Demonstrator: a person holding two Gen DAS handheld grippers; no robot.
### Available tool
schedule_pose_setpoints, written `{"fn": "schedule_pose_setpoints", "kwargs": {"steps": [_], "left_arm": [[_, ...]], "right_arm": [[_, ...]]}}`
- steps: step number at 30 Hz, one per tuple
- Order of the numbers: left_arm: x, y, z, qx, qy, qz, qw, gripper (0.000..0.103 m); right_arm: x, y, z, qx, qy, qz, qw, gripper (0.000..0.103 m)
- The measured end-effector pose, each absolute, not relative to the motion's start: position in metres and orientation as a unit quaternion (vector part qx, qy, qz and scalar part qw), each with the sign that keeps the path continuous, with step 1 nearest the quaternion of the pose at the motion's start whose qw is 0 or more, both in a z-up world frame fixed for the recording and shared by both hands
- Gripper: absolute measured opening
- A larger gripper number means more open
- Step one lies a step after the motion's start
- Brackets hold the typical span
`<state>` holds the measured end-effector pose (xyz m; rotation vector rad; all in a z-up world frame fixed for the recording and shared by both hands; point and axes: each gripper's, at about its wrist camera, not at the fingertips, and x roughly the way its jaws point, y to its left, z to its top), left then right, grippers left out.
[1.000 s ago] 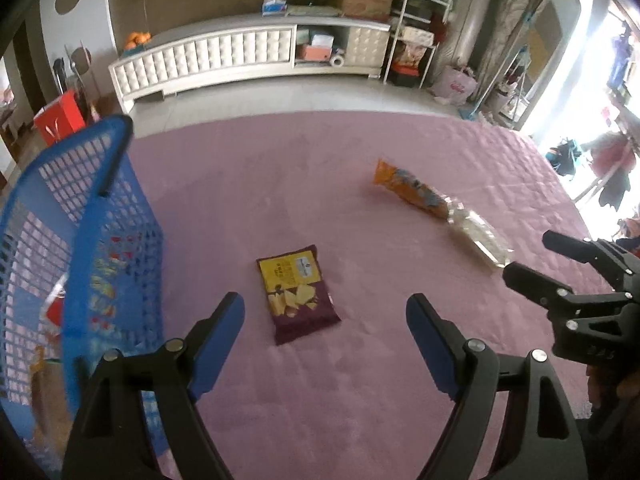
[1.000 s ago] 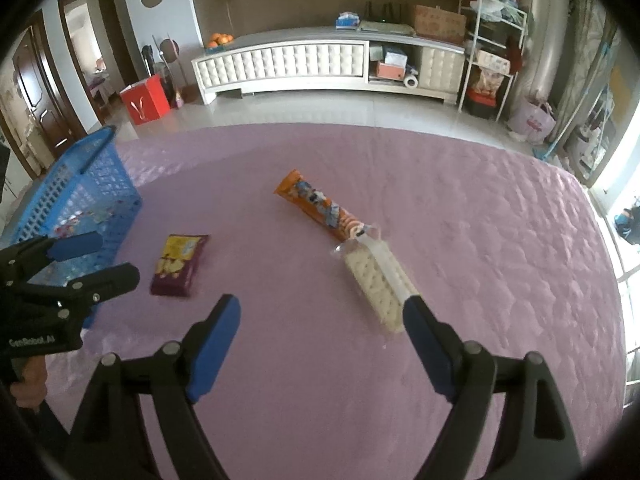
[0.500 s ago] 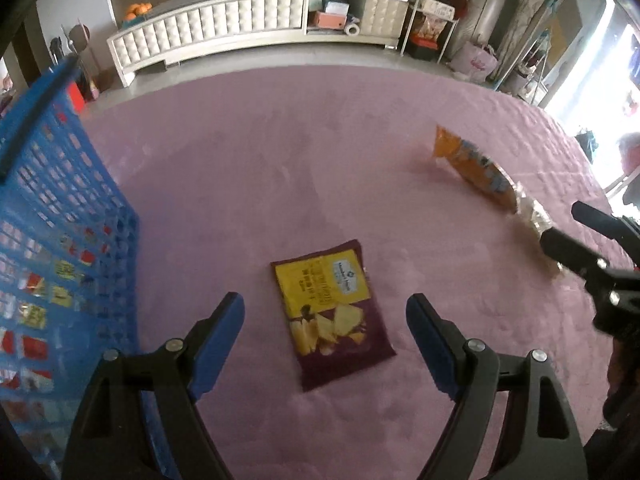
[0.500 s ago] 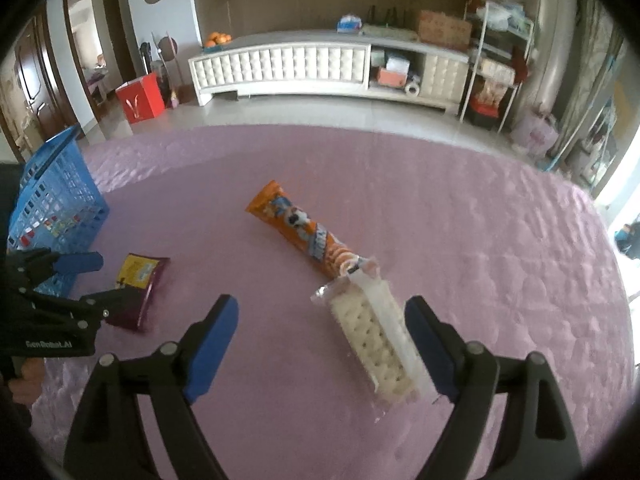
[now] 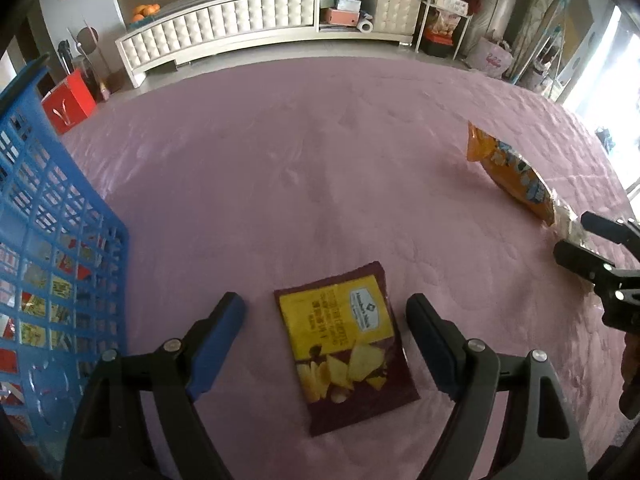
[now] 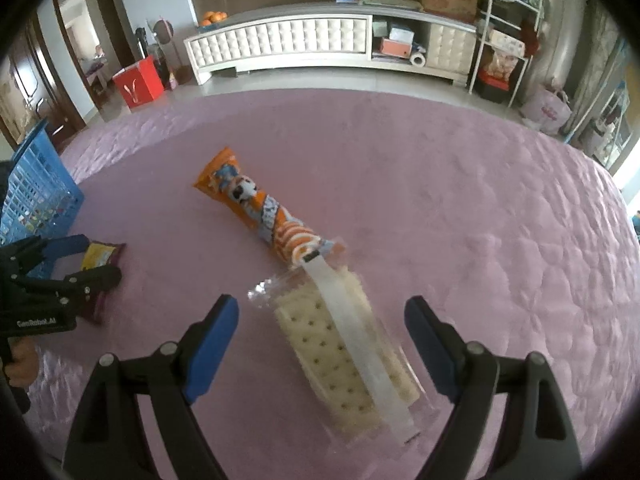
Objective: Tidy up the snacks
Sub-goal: 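Grasp the yellow-purple chip bag with the left gripper while the right gripper grasps the clear cracker pack, then carry both packs over the blue basket and open the left gripper to drop the chip bag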
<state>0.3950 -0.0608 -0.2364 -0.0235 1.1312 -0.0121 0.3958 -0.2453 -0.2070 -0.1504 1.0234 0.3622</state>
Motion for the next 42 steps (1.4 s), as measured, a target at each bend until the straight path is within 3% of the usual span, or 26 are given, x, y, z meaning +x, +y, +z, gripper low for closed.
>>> {"fn": "schedule_pose_setpoints", "kwargs": {"steps": [4,7,9,14,17,22,33,42], "left_arm": [[0.395,-0.062,-0.236,-0.009,0.540,0.002,0.841,0.081],[0.392,-0.059,-0.234,-0.015,0.542,0.009,0.840,0.071],[0.389,-0.058,-0.232,-0.014,0.543,0.006,0.840,0.056],[0.388,-0.063,-0.231,-0.006,0.535,-0.001,0.845,0.047],[0.386,-0.065,-0.230,-0.002,0.538,0.001,0.843,0.046],[0.382,-0.071,-0.220,-0.004,0.533,-0.004,0.846,0.046],[0.343,-0.073,-0.159,0.000,0.484,-0.006,0.875,0.045],[0.289,-0.041,-0.091,0.000,0.432,-0.016,0.902,0.045]], "right_arm": [[0.394,-0.240,-0.208,-0.095,0.485,0.179,0.851,0.088],[0.395,-0.242,-0.216,-0.109,0.495,0.175,0.844,0.088],[0.395,-0.244,-0.221,-0.107,0.501,0.174,0.841,0.088],[0.395,-0.248,-0.219,-0.106,0.494,0.163,0.847,0.076],[0.393,-0.250,-0.217,-0.107,0.486,0.164,0.852,0.062],[0.392,-0.251,-0.215,-0.105,0.492,0.160,0.849,0.055],[0.349,-0.230,-0.141,-0.030,0.441,0.212,0.872,0.054],[0.307,-0.177,-0.094,-0.040,0.401,0.241,0.883,0.054]]}}
